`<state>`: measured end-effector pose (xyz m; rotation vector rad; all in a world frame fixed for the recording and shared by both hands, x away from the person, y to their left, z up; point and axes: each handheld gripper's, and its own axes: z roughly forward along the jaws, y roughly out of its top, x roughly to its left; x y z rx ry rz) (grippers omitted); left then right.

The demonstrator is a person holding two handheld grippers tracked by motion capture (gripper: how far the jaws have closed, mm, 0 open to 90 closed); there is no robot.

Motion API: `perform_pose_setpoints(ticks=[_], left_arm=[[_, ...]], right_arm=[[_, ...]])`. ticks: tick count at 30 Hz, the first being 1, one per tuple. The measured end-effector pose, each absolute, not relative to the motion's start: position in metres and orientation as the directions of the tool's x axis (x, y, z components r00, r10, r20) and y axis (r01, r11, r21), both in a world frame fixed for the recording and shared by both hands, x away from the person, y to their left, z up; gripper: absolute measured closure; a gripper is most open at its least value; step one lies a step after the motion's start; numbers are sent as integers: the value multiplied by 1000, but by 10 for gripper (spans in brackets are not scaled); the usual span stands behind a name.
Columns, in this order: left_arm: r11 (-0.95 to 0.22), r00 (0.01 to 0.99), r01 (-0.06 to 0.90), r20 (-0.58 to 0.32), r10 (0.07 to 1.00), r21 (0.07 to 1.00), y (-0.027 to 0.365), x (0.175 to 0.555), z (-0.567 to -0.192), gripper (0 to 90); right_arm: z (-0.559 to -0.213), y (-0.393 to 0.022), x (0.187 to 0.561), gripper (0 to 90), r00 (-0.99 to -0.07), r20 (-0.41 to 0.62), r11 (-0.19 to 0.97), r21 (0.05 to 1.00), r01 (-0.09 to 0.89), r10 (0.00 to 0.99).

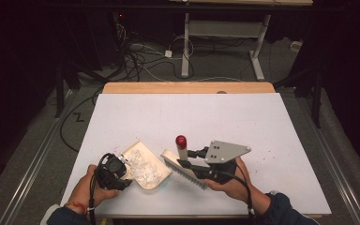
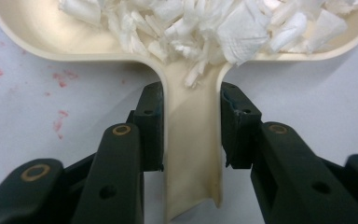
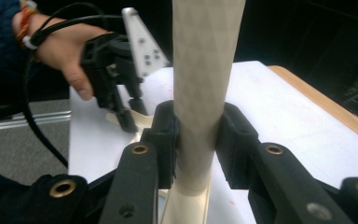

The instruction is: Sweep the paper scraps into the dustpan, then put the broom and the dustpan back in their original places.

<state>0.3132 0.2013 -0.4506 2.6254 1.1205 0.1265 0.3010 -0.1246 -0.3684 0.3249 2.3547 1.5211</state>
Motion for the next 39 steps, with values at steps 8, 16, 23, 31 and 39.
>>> perform_pose_setpoints(ticks=[8, 16, 23, 31, 39], left_arm=[[-578, 634, 732, -52, 771, 361, 208, 319, -454, 629], [-498, 556, 762, -23, 831, 414, 208, 328, -456, 630], [-389, 479, 790, -80, 874, 474, 214, 340, -457, 630], [-344, 435, 796, -75, 897, 499, 220, 342, -451, 634], [-227, 328, 822, -109, 938, 523, 234, 339, -453, 631]], right_arm=[[-364, -184, 311, 712, -905, -100, 415, 906, 89, 413], [-361, -245, 308, 711, -875, -63, 405, 901, 157, 480], [-358, -273, 310, 711, -880, -25, 414, 889, 198, 475], [-364, -286, 317, 711, -887, 19, 439, 864, 247, 462], [-368, -287, 325, 710, -912, 76, 459, 846, 273, 403]])
